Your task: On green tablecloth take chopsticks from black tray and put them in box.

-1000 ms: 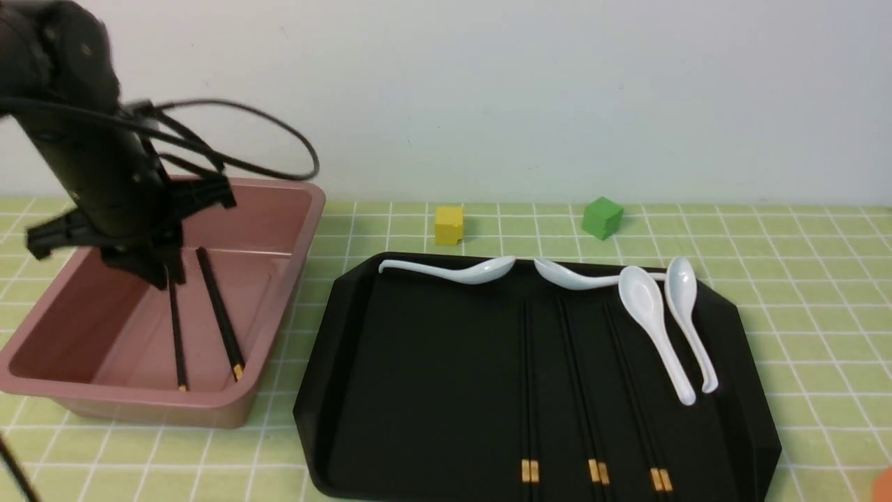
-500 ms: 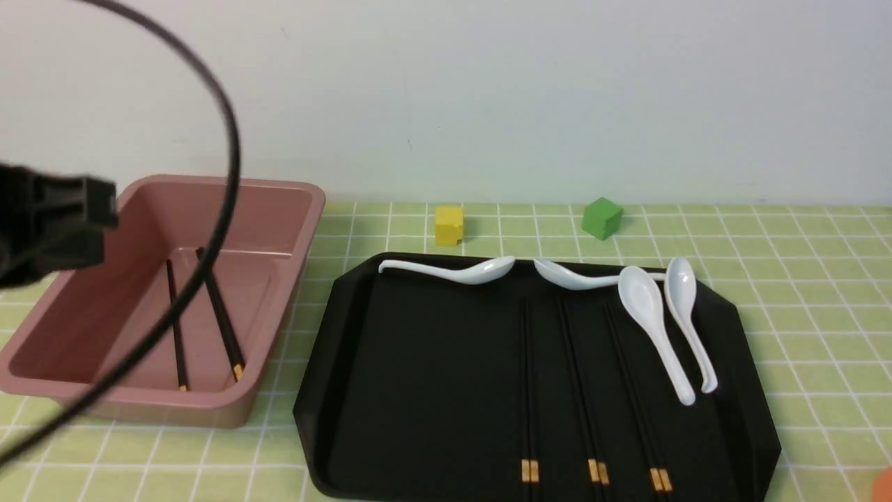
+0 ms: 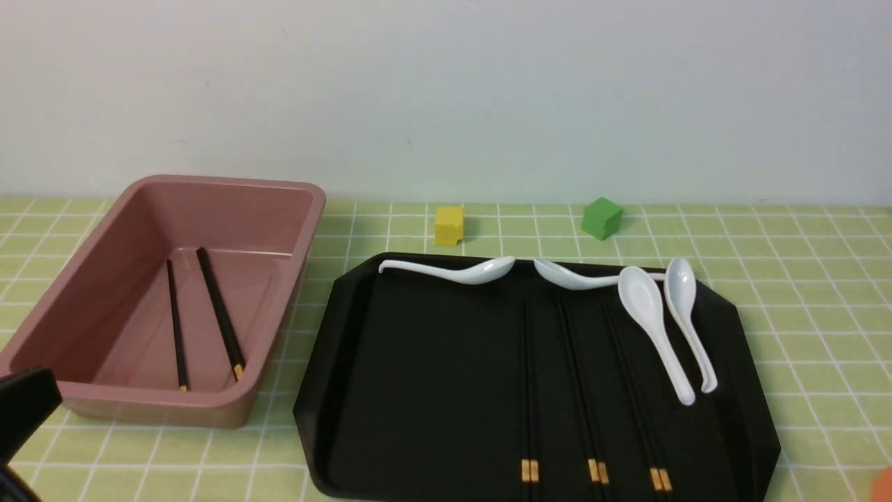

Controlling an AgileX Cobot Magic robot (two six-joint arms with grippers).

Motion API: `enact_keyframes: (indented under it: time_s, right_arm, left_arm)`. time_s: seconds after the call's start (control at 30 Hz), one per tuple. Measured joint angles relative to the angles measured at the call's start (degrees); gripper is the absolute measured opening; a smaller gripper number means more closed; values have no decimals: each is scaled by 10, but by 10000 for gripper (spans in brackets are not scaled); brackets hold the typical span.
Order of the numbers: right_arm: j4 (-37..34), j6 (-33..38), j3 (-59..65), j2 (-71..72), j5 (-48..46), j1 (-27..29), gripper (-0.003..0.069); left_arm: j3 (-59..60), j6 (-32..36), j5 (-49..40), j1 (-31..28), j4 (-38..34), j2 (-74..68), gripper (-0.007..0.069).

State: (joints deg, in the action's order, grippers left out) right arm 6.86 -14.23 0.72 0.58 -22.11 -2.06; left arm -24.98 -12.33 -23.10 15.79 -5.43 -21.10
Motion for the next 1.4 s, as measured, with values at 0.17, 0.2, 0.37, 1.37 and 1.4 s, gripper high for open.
enact_keyframes:
  time_s: [0.17,0.2,0.37,1.37,1.4]
  right_arm:
    - [0,0,0,0,0,0,239]
    - [0,0,0,0,0,0,239]
    - [0,0,0,0,0,0,239]
    - [0,0,0,0,0,0,239]
    - [0,0,0,0,0,0,239]
  left_arm:
    - [0,2,-1,0,2,0,-13]
    - [0,2,-1,0,2,0,-13]
    - [0,2,-1,0,2,0,-13]
    - [256,4,-18,-89,0,218,-13]
    - [264,4,-15,-89,-1,218,-12]
